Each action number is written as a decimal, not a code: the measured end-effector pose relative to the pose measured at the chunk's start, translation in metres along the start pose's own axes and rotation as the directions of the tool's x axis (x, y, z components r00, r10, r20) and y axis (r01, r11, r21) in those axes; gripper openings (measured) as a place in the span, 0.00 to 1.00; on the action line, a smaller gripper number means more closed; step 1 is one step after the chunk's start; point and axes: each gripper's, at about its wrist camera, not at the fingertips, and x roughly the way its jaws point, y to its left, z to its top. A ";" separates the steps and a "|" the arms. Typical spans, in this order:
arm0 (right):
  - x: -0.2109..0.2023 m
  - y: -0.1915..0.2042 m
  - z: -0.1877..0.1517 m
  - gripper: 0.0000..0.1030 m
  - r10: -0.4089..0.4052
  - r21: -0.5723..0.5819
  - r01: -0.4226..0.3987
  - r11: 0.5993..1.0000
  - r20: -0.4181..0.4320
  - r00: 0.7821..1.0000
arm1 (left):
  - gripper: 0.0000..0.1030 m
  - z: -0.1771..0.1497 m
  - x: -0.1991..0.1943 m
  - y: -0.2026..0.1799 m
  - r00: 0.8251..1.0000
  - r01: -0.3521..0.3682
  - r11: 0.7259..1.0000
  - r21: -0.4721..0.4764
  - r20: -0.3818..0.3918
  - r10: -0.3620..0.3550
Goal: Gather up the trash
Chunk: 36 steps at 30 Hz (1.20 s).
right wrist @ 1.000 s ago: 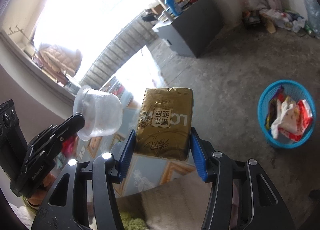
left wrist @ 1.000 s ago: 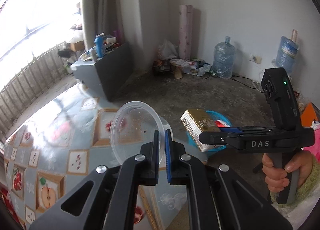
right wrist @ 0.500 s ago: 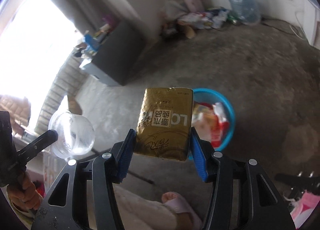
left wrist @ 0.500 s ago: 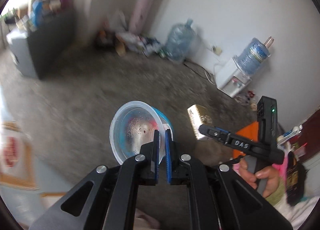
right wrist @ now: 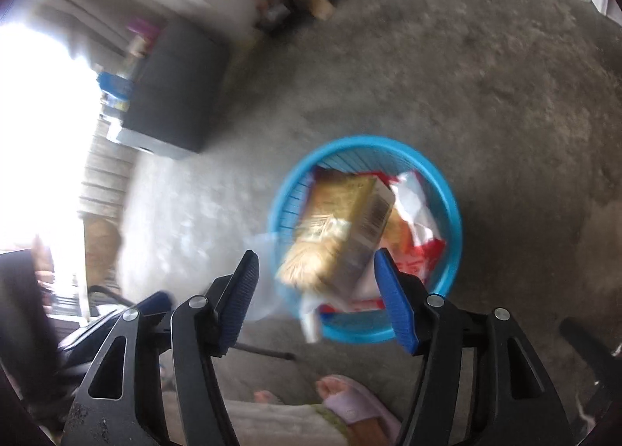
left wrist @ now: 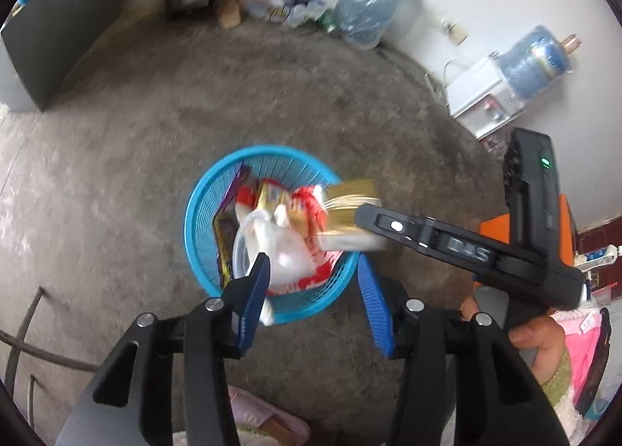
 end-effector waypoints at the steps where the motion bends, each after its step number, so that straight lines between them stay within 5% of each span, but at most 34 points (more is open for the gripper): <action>1: 0.000 0.001 -0.003 0.57 -0.012 0.001 0.012 1.000 -0.002 1.000 | 0.44 -0.003 -0.003 0.003 1.000 0.009 1.000 -0.009 0.003 -0.009; 13: -0.047 0.022 -0.042 0.57 0.002 -0.075 0.006 0.997 0.113 0.994 | 0.47 -0.037 -0.097 0.005 0.978 0.009 1.000 -0.009 0.207 -0.007; 17: -0.067 0.041 -0.054 0.57 0.004 -0.129 0.016 0.992 0.157 0.988 | 0.49 -0.061 -0.141 0.009 0.960 -0.001 1.000 -0.018 0.281 0.006; 21: -0.092 0.073 -0.075 0.62 0.000 -0.237 0.052 0.970 0.214 0.977 | 0.60 -0.094 -0.192 0.013 0.927 -0.041 0.999 -0.022 0.373 0.046; 24: -0.112 0.107 -0.104 0.68 0.026 -0.349 0.068 0.935 0.258 0.966 | 0.74 -0.129 -0.234 0.020 0.885 -0.094 0.994 -0.051 0.454 0.107; 30: -0.139 0.168 -0.166 0.87 0.124 -0.538 0.079 0.839 0.330 0.936 | 0.91 -0.210 -0.301 0.042 0.767 -0.239 0.942 -0.236 0.549 0.332; 33: -0.146 0.190 -0.190 0.92 0.165 -0.609 0.085 0.789 0.343 0.925 | 0.94 -0.253 -0.326 0.047 0.689 -0.317 0.875 -0.366 0.545 0.478; 36: -0.152 0.213 -0.210 0.92 0.220 -0.679 0.080 0.729 0.344 0.913 | 0.94 -0.294 -0.340 0.049 0.585 -0.371 0.776 -0.510 0.521 0.622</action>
